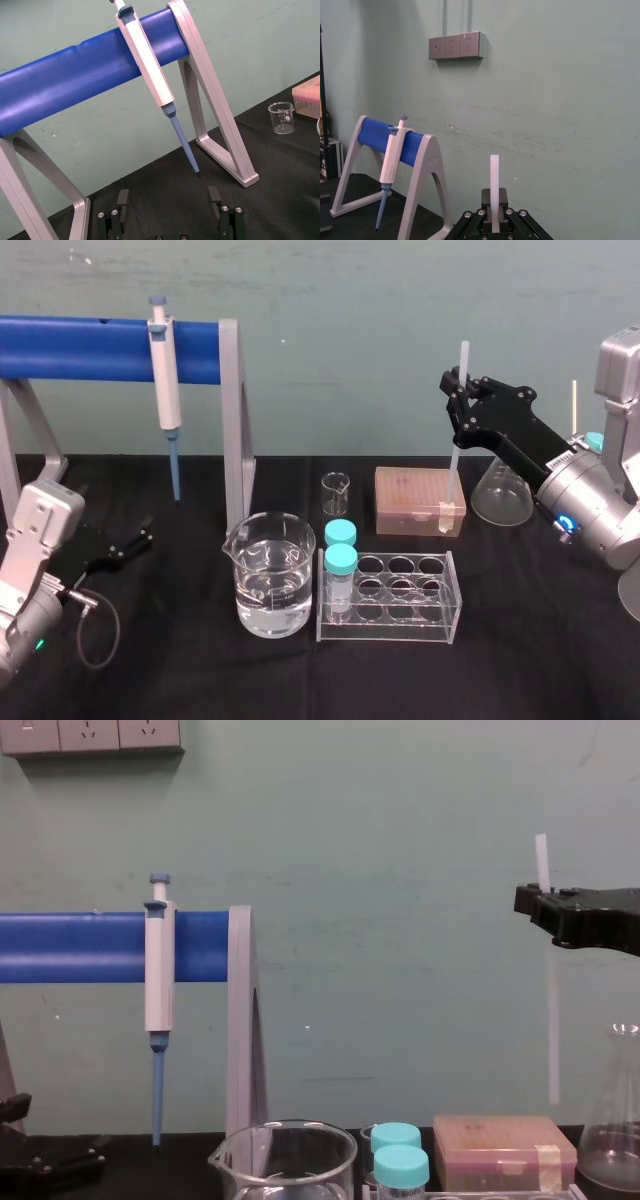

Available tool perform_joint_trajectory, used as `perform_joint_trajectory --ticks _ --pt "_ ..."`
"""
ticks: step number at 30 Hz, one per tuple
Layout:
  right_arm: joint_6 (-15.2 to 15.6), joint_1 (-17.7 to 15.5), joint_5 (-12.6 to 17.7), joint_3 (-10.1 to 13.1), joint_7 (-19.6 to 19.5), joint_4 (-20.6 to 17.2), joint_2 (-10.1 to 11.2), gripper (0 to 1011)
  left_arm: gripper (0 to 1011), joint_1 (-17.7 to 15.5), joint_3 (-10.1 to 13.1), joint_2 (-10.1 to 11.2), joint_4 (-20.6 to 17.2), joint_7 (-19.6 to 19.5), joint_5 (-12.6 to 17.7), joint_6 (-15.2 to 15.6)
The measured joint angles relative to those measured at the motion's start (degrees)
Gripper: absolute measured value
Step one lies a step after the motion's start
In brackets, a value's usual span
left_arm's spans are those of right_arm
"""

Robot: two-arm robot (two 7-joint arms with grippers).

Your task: Pick up the stirring rod with one hand, then place it down.

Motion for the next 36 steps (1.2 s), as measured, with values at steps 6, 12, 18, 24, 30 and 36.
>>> perform_joint_trajectory --ticks 6,12,18,24,30,36 --pt "0.1 0.1 0.0 0.0 0.0 0.3 0.0 66 1000 0.0 0.0 0.0 0.0 0.0 0.0 0.0" --pt "0.1 0.1 0.0 0.0 0.1 0.3 0.1 66 1000 0.0 0.0 0.0 0.0 0.0 0.0 0.0" --pt "0.1 0.0 0.1 0.0 0.3 0.3 0.3 66 1000 0.0 0.0 0.0 0.0 0.0 0.0 0.0" --pt "0.7 0.1 1.8 0.0 2.2 0.5 0.7 66 1000 0.0 0.0 0.0 0.0 0.0 0.0 0.0" --pt "3.4 1.5 10.7 0.2 10.9 3.0 1.9 66 1000 0.0 0.0 0.0 0.0 0.0 0.0 0.0" --pt "4.7 3.5 16.2 -0.9 19.6 7.2 3.3 66 1000 0.0 0.0 0.0 0.0 0.0 0.0 0.0"
